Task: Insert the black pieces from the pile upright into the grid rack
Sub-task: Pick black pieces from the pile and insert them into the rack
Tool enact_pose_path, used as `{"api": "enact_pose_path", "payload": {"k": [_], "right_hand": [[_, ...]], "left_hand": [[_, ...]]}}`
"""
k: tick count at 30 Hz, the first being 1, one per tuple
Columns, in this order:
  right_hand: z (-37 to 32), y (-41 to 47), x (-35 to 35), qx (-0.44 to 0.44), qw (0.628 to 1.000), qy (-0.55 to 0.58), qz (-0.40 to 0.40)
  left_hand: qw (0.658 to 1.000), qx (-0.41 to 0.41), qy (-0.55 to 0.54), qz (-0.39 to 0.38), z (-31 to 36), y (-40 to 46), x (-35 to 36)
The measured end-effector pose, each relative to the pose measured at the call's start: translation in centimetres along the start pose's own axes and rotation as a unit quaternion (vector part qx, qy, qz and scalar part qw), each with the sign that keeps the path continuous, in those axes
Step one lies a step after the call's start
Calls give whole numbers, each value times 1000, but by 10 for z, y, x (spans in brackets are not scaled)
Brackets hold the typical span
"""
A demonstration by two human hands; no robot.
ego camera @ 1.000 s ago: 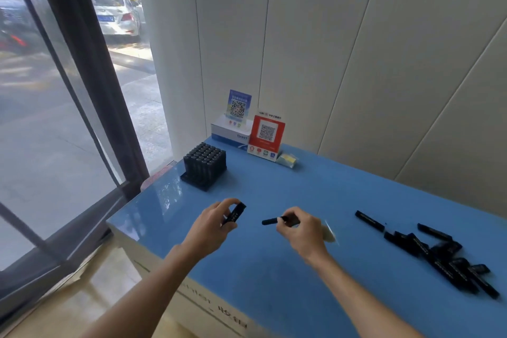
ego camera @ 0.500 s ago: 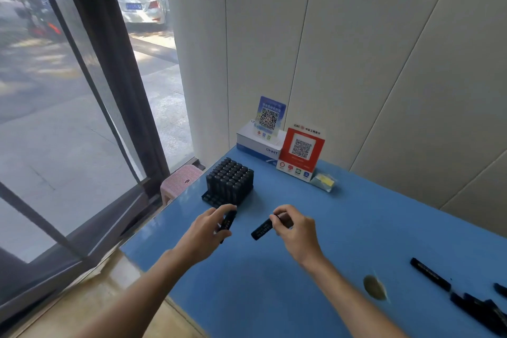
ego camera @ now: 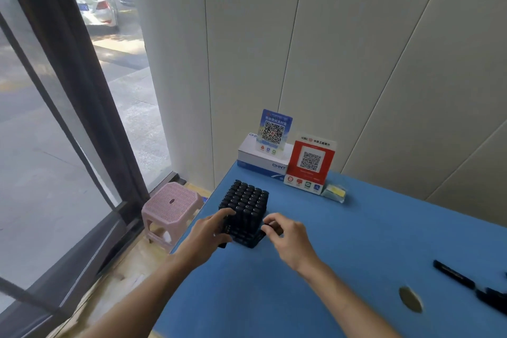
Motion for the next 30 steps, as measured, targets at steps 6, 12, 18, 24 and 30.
{"api": "enact_pose_path", "payload": {"k": [6,12,18,24,30], "right_hand": [[-11,10,18,3,997,-59,44],[-16,7,28,18,989,-108,95],[-23,6,31,16,980,-153,122],[-22,9,34,8,980,-174,97],[-18,14,39,-6,977,-191,94]], "left_hand": [[998,55,1,-22,-22,22,-15],[994,104,-5,-39,-33,34,-21],[986,165,-22,-2,-32,40,-23],[974,207,51,72,-27,39,-27],[973,210,53,78,-39,45,-22]]}}
Point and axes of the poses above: each hand's wrist, its own y-axis towards the middle knuckle, its own x-axis out of the palm, z = x × y, the point moved 1 cm from there along y, towards the middle knuckle, and after that the axes turned 2 degrees about x, right-handed, at the moved point
